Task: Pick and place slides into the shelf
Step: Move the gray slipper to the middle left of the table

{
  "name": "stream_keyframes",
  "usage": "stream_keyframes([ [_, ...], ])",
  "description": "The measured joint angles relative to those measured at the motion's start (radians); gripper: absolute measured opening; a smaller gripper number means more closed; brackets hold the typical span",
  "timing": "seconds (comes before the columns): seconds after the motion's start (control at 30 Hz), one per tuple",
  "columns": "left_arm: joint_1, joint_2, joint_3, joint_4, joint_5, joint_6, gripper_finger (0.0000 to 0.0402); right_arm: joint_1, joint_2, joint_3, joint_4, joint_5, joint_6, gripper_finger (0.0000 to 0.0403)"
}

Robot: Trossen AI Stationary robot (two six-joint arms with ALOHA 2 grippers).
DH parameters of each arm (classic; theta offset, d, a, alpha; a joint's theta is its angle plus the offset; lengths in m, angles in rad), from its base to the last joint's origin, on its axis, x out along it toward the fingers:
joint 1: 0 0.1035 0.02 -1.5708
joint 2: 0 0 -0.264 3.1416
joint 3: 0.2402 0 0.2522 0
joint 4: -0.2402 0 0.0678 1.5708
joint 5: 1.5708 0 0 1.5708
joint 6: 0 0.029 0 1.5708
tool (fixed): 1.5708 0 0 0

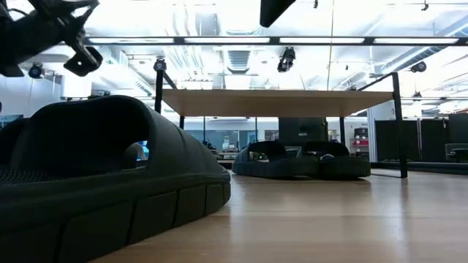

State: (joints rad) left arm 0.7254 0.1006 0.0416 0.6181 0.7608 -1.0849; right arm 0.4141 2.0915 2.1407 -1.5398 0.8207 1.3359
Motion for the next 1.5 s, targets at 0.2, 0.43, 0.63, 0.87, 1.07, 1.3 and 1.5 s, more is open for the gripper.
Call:
stream_keyframes([
  [0.2,0.000,0.005,0.008,0.112,0.089,-0.173,0.0000,0.000,-0.003,-0.002,0.004,0.003,-0.019,0.0009],
  [0.43,0.001,0.051,0.015,0.105,-0.051,-0.328,0.0000,0.011,-0.003,0.017,0.208,0.101,-0.483,0.0009],
  [0.63,0.000,0.083,0.031,0.133,-0.002,-0.349,0.0000,-0.016,-0.004,0.027,0.605,0.013,-1.183,0.0054],
  [0.87,0.001,0.083,0.240,-0.268,-0.066,-0.074,0.0000,-0.080,-0.004,0.044,0.569,0.045,-1.294,0.0158],
  [1.07,0.000,0.140,0.673,-0.945,-0.126,0.542,0.0000,-0.080,-0.009,0.060,0.547,0.037,-1.432,0.0225],
  [1.3,0.001,0.187,1.075,-1.532,-0.314,0.857,0.0000,-0.109,0.035,0.056,0.626,-0.066,-1.553,0.0254],
  [1.5,0.001,0.119,1.184,-1.609,-0.370,0.803,0.0000,-0.155,0.118,0.058,0.917,-0.098,-1.733,0.0256],
])
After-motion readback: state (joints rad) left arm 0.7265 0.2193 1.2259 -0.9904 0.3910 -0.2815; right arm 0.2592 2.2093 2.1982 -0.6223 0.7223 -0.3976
